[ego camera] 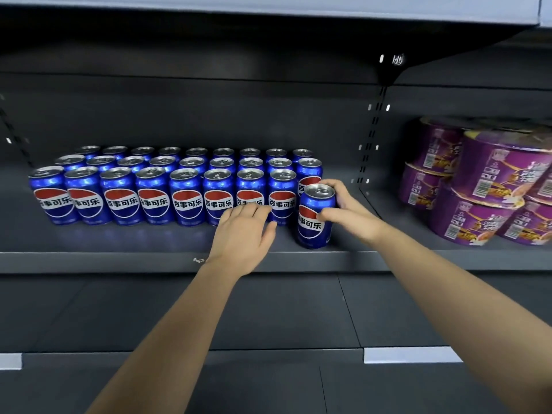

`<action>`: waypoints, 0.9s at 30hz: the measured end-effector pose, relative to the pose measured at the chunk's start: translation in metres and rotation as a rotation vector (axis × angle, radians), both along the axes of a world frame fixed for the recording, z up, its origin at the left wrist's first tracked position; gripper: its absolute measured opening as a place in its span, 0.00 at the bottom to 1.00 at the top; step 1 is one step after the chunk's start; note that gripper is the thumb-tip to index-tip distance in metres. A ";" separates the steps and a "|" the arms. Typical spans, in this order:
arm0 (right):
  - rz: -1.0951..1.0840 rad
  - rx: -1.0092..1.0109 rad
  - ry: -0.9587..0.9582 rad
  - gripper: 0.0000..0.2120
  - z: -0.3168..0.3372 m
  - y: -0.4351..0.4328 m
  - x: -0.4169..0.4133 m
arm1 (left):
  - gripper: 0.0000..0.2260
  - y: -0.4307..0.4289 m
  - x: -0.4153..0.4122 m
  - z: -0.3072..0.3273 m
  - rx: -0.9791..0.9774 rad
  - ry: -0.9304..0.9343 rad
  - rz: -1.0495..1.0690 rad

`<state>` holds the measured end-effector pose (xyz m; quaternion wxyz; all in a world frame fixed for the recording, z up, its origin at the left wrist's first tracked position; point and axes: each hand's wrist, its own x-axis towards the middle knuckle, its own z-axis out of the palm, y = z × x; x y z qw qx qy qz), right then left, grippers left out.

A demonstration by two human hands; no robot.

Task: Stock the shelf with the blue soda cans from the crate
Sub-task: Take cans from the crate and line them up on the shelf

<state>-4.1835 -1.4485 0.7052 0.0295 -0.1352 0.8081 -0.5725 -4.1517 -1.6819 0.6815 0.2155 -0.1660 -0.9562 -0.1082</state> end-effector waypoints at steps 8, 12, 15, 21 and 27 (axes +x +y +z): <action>-0.243 0.127 0.252 0.40 -0.018 -0.009 -0.001 | 0.18 0.007 -0.005 -0.010 -0.003 -0.012 -0.012; -0.258 0.104 0.292 0.35 -0.022 -0.009 -0.003 | 0.24 0.009 -0.007 -0.015 -0.002 -0.012 -0.022; -0.235 0.072 0.274 0.35 -0.026 -0.012 -0.004 | 0.24 0.010 -0.009 -0.016 -0.001 -0.011 -0.021; -0.358 0.147 0.381 0.38 -0.033 -0.016 -0.006 | 0.19 0.008 -0.012 -0.016 0.006 0.000 -0.012; -0.413 0.220 0.389 0.39 -0.029 -0.015 -0.017 | 0.17 0.009 -0.014 -0.016 0.007 -0.002 -0.004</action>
